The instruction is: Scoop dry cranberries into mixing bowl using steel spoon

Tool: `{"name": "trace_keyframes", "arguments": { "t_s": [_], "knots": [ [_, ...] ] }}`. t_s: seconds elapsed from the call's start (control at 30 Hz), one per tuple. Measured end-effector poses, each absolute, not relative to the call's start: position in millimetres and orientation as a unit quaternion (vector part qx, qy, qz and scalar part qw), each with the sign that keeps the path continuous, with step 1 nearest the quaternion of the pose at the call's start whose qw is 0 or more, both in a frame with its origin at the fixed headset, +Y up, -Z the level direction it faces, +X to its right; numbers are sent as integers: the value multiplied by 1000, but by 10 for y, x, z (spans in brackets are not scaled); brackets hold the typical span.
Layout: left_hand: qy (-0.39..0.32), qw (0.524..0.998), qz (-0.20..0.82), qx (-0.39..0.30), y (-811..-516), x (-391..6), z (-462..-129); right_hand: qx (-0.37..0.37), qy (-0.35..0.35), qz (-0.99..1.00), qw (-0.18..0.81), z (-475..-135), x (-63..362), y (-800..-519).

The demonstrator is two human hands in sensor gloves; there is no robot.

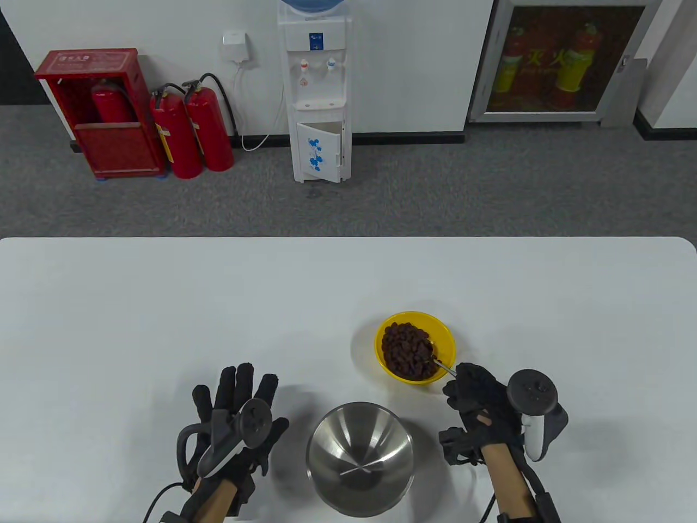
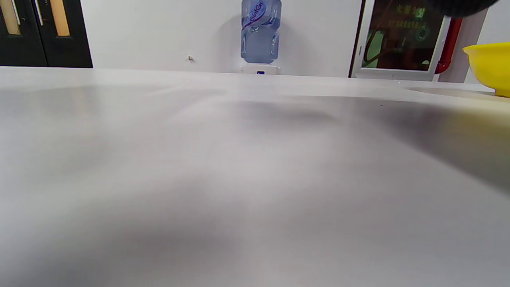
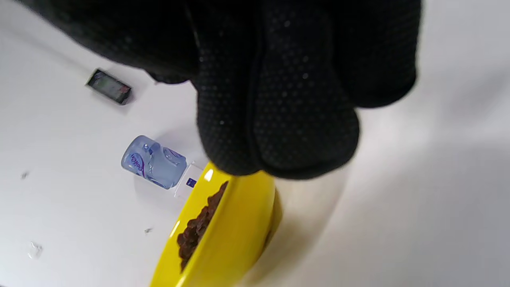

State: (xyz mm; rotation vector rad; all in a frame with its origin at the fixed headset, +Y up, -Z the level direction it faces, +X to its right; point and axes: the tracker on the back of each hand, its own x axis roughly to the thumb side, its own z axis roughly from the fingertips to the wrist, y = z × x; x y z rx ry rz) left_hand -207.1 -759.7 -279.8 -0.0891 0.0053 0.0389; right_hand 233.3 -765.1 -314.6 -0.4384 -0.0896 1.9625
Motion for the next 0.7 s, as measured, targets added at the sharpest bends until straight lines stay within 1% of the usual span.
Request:
{"name": "trace_keyframes", "arguments": {
  "t_s": [0.2, 0.33, 0.53, 0.7],
  "knots": [
    [4, 999, 23, -44, -7597, -2076, -2797, -141, -21, 803, 578, -3187, 2333, -7719],
    [3, 999, 21, -45, -7597, -2071, -2794, -151, -25, 812, 563, -3186, 2329, -7732],
    [2, 999, 22, -45, -7601, -2072, -2795, -158, -15, 797, 583, -3190, 2349, -7778],
    [3, 999, 24, -44, -7597, -2075, -2793, -160, -19, 787, 595, -3187, 2376, -7780]
  ]
}}
